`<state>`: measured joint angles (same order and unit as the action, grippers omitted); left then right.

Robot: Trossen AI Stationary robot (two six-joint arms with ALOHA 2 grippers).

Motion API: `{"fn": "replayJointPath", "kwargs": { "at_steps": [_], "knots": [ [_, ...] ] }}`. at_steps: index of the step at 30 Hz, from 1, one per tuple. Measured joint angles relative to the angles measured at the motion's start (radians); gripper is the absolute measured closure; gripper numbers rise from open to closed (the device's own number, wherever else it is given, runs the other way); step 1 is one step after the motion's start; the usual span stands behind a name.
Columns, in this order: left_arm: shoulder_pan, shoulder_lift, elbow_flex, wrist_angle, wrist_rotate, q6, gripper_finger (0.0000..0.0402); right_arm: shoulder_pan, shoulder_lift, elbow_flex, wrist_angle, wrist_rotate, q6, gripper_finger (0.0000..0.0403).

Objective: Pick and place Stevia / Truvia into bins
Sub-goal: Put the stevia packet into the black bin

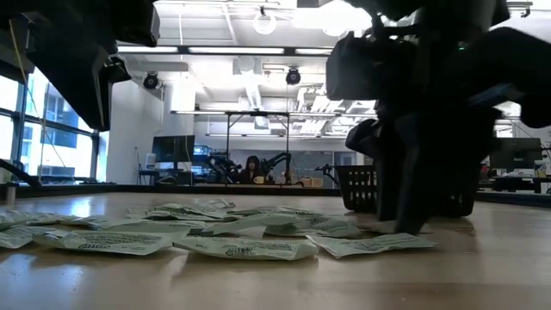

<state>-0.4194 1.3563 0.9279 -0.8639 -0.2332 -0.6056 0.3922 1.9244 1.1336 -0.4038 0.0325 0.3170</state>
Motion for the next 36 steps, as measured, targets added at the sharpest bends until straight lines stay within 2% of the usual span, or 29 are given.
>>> {"fn": "replayJointPath", "kwargs": {
  "at_steps": [3,7,13,16,18,20,22,25,29,33,36],
  "knots": [
    [0.0,0.0,0.0,0.0,-0.019,0.0,0.0285,-0.019,0.0,0.0,-0.005,-0.03,0.002,0.0329],
    [0.0,0.0,0.0,0.0,-0.033,-0.003,0.0284,-0.036,-0.024,-0.003,-0.035,-0.093,0.086,0.039],
    [0.0,0.0,0.0,0.0,-0.034,-0.026,0.0285,-0.038,-0.212,-0.004,-0.093,-0.027,0.243,0.0387],
    [0.0,0.0,0.0,0.003,-0.037,-0.031,0.0285,-0.042,-0.34,-0.004,-0.131,0.062,0.296,0.0397],
    [0.0,0.0,0.0,0.008,-0.04,-0.039,0.0284,-0.052,-0.432,-0.003,-0.212,0.174,0.355,0.0395],
    [0.0,0.0,0.0,0.008,-0.046,-0.053,0.0284,-0.072,-0.5,-0.001,-0.366,0.277,0.425,0.0392],
    [0.0,0.001,0.0,0.009,-0.047,-0.053,0.0284,-0.105,-0.528,-0.003,-0.526,0.313,0.461,0.0393],
    [0.0,0.009,-0.006,0.022,-0.048,-0.036,0.0284,-0.16,-0.512,-0.006,-0.597,0.287,0.409,0.0394],
    [0.0,0.019,-0.068,0.105,0.024,-0.019,0.0284,-0.219,-0.43,-0.004,-0.525,0.192,0.27,0.0379],
    [0.0,0.025,-0.167,0.234,0.1,-0.019,0.0284,-0.243,-0.341,-0.005,-0.527,0.259,0.235,0.0338],
    [0.0,0.026,-0.204,0.303,0.158,-0.018,0.0284,-0.253,-0.311,-0.005,-0.536,0.25,0.232,0.0289]
  ]
}}
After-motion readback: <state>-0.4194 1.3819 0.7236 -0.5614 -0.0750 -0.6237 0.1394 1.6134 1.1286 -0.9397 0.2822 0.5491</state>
